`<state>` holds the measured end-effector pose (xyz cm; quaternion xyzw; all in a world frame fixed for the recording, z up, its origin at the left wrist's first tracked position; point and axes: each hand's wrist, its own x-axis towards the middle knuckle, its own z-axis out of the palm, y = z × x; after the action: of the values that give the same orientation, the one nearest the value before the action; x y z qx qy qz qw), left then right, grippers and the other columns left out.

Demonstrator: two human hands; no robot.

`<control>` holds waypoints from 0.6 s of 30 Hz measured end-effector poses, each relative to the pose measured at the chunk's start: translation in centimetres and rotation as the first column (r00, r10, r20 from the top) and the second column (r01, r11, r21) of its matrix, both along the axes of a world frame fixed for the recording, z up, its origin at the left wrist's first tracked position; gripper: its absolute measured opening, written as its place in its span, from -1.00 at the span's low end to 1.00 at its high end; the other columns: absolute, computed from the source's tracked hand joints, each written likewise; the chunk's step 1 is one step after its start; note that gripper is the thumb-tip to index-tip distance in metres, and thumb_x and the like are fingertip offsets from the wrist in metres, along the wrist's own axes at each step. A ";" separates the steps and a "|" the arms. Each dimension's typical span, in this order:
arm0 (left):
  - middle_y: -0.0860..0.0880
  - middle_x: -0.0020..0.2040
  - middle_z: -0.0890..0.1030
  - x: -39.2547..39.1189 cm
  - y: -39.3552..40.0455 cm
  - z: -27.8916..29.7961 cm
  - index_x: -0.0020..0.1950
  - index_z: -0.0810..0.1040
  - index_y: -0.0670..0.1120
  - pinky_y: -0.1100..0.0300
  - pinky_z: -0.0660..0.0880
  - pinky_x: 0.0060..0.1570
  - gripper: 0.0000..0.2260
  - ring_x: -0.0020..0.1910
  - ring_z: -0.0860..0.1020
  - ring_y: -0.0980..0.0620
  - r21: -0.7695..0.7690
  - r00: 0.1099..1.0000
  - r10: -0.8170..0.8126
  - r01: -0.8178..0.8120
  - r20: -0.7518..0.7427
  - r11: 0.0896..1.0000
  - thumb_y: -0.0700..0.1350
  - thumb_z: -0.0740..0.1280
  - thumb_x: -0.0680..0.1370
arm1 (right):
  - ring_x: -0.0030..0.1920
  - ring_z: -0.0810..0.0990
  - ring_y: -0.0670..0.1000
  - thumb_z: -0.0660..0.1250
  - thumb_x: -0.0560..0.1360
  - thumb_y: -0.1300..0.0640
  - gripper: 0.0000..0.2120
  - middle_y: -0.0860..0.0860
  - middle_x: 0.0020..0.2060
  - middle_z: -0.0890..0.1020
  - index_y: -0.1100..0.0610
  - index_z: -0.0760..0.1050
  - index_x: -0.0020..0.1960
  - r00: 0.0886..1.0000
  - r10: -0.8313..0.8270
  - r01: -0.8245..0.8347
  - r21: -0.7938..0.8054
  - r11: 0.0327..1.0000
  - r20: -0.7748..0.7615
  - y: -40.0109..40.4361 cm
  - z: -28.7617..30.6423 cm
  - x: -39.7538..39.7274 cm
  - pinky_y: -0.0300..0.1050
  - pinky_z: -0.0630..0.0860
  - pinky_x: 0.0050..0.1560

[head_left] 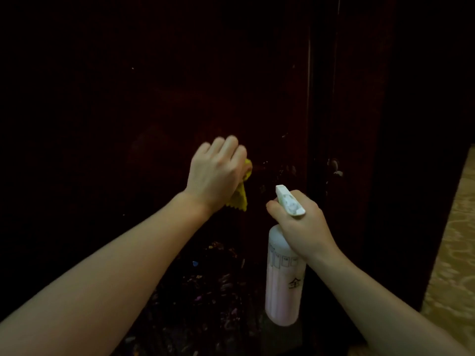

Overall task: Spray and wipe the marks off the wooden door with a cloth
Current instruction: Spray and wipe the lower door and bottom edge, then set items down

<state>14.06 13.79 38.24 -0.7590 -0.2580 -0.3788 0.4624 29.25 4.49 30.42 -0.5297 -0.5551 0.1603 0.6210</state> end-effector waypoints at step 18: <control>-0.06 -0.19 0.52 1.9 0.4 -4.2 -0.16 0.53 -0.12 0.09 0.32 -0.30 -0.84 -0.28 0.46 -0.03 0.047 0.953 -0.034 0.050 -0.301 0.998 -0.04 0.39 0.51 | -0.44 0.42 -0.11 0.37 0.47 0.07 -0.77 -0.01 -0.45 0.49 0.19 0.47 -0.26 0.997 -0.074 0.074 0.026 0.997 0.009 0.4 0.8 2.1 -0.21 0.38 -0.44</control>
<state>15.91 14.23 34.07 -0.8001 -0.1583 -0.2760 0.5085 31.31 4.90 31.21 -0.5428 -0.5403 0.1273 0.6303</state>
